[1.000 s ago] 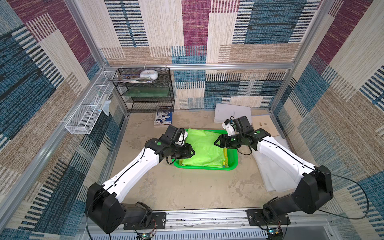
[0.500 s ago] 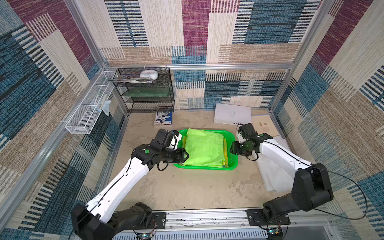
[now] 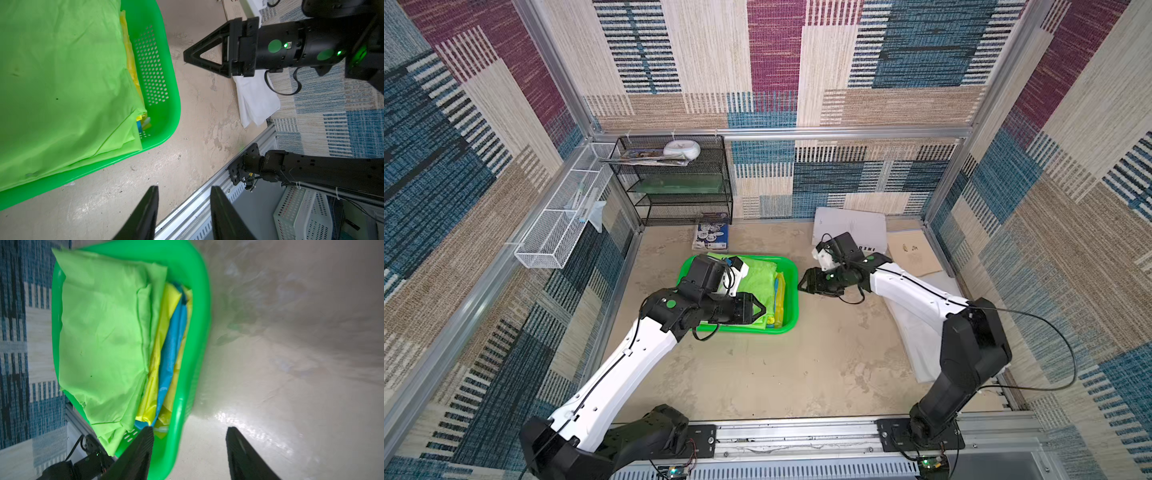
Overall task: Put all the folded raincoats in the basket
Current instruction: Move the basket to the center of the board, then move the raincoat to the center of the board.
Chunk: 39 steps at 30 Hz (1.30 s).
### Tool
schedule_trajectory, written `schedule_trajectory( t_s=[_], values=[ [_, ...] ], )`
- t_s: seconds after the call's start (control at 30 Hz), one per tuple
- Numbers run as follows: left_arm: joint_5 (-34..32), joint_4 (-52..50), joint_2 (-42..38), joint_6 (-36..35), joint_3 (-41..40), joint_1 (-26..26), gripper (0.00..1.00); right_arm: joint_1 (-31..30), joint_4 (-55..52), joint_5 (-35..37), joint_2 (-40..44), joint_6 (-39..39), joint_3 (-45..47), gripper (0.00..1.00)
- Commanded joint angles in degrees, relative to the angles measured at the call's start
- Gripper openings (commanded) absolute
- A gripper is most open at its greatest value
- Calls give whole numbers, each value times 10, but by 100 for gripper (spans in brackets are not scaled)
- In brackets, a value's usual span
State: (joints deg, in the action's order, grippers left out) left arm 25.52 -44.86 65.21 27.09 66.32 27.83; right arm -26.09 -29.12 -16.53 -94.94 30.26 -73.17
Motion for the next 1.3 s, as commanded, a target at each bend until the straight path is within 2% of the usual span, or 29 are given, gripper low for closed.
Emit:
schedule_trajectory(
  t_s=[0.0, 0.07, 0.17, 0.27, 0.47, 0.6, 0.77, 1.0, 1.07, 1.13, 1.23, 1.27],
  values=[
    [-2, 0, -7, 7, 1, -1, 46, 79, -25, 78, 39, -2, 42, 62],
    [-2, 4, -6, 9, 0, -1, 46, 138, -28, 146, 55, -6, 60, 63],
    [6, 6, 1, 12, 1, -1, 46, 196, -26, 212, 41, -6, 64, 63],
    [9, -3, 9, 11, 10, -1, 46, 236, -30, 230, 7, 6, 58, 62],
    [16, -5, 8, 8, 4, -1, 46, 266, -13, 258, -45, 5, 80, 62],
    [21, 2, 11, 9, -7, -1, 46, 266, 1, 222, -52, -2, 113, 59],
    [29, 17, 16, 16, -15, -1, 46, 244, 43, 99, -35, 4, 177, 55],
    [30, 22, 26, 22, -5, -1, 46, 84, 85, -19, 10, 72, 154, 55],
    [30, 20, 27, 23, -1, -1, 46, 54, 64, -15, 15, 52, 101, 57],
    [29, 17, 26, 21, 3, -1, 46, 54, 27, 21, 26, 27, 65, 59],
    [32, 14, 24, 22, 4, -1, 46, 88, -1, 108, 63, 8, 72, 62],
    [32, 17, 23, 23, 3, -1, 47, 111, -3, 117, 70, 5, 87, 62]
  ],
)
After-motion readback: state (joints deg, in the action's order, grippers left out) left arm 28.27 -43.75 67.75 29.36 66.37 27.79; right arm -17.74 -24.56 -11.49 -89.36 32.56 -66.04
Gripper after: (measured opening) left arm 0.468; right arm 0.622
